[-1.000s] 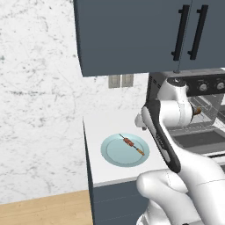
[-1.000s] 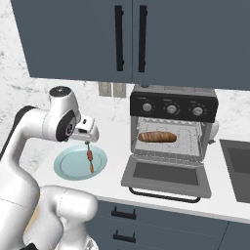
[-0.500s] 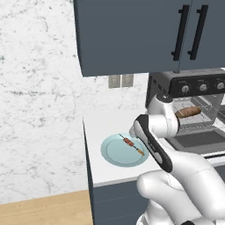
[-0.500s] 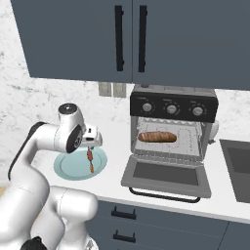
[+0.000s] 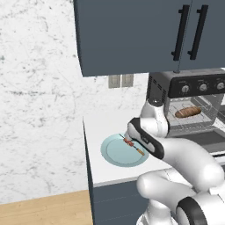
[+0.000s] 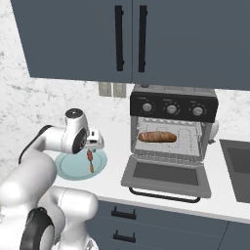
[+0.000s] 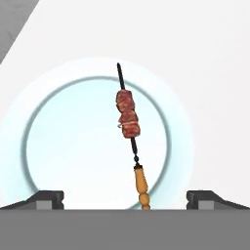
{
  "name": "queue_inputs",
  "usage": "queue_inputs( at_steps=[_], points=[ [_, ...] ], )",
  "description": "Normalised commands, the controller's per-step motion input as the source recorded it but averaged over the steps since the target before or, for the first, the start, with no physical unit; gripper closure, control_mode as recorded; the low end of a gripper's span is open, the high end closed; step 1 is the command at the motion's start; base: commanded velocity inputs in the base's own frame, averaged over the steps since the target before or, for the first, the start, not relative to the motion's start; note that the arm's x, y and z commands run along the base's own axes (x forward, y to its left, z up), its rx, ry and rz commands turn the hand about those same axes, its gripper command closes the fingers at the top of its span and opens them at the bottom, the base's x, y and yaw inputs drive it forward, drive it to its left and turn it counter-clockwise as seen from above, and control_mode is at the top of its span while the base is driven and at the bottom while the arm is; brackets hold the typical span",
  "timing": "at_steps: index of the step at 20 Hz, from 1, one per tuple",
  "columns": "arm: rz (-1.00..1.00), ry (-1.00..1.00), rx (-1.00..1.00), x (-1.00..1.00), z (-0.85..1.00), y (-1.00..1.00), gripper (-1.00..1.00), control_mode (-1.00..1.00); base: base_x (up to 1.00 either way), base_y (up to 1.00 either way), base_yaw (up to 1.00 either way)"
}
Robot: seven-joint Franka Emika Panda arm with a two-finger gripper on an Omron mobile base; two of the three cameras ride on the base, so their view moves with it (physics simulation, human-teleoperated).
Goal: Pick up the kebab skewer and baguette bread, and place them inside the toaster oven. Close the toaster oven door and start by setting the timer.
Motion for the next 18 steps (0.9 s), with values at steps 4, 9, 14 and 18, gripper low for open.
queue_inputs(
  at_steps=[4,9,14,18],
  points=[
    [0.0,0.11,-0.01,0.13,-0.33,0.03,-1.0,-1.0,0.0,0.0,0.0],
    [0.01,0.08,0.0,0.27,-0.36,0.0,-1.0,-1.0,0.0,0.0,0.0],
    [0.01,0.07,0.0,0.41,-0.33,0.0,-1.0,-1.0,0.0,0.0,0.0],
    [0.0,0.08,0.0,0.41,-0.21,0.0,-1.0,-1.0,0.0,0.0,0.0]
  ],
)
